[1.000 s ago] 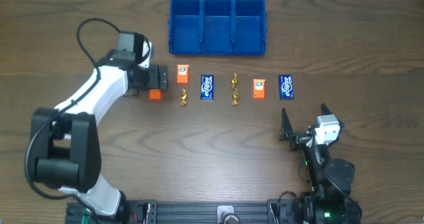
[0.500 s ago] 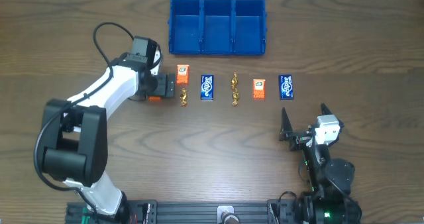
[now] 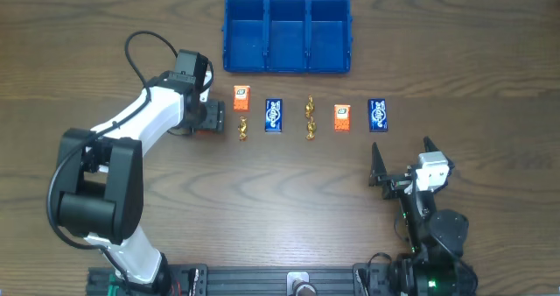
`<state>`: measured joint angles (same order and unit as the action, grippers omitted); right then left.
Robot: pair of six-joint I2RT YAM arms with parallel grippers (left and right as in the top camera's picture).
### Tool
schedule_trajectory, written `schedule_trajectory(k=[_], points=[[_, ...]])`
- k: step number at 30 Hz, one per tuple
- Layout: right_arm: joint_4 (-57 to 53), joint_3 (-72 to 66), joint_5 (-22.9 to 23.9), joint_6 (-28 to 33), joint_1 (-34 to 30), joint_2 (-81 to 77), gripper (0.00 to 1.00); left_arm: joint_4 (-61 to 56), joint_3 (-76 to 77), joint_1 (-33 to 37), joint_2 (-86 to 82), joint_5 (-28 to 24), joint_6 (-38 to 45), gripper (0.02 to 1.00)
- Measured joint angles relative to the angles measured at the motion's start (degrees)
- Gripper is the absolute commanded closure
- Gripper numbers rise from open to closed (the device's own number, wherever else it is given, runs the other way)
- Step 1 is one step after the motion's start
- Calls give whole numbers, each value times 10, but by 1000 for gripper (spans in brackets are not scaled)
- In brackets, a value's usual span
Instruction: Sort Candies Into Trays
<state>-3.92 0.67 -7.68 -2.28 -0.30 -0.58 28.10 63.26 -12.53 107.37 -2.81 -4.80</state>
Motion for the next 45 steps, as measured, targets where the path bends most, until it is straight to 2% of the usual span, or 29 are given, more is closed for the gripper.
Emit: schedule_trajectory(k=[10,15,22,28,33,39,45], points=[[0,0,0,0,0,0,3,0,0,0,0,13,2,671],[0,0,0,0,0,0,3,-5,0,0,0,15,-1,750],[0,0,0,0,0,0,3,33,45,-7,2,24,-31,781],[0,0,0,0,0,0,3,121,238,-53,7,75,-67,776],[0,0,0,0,0,0,3,111,387,-83,10,99,-75,781],[0,0,0,0,0,0,3,146,546,-88,116,110,-75,779],[0,0,0,0,0,0,3,156,569,-86,219,108,-77,761]])
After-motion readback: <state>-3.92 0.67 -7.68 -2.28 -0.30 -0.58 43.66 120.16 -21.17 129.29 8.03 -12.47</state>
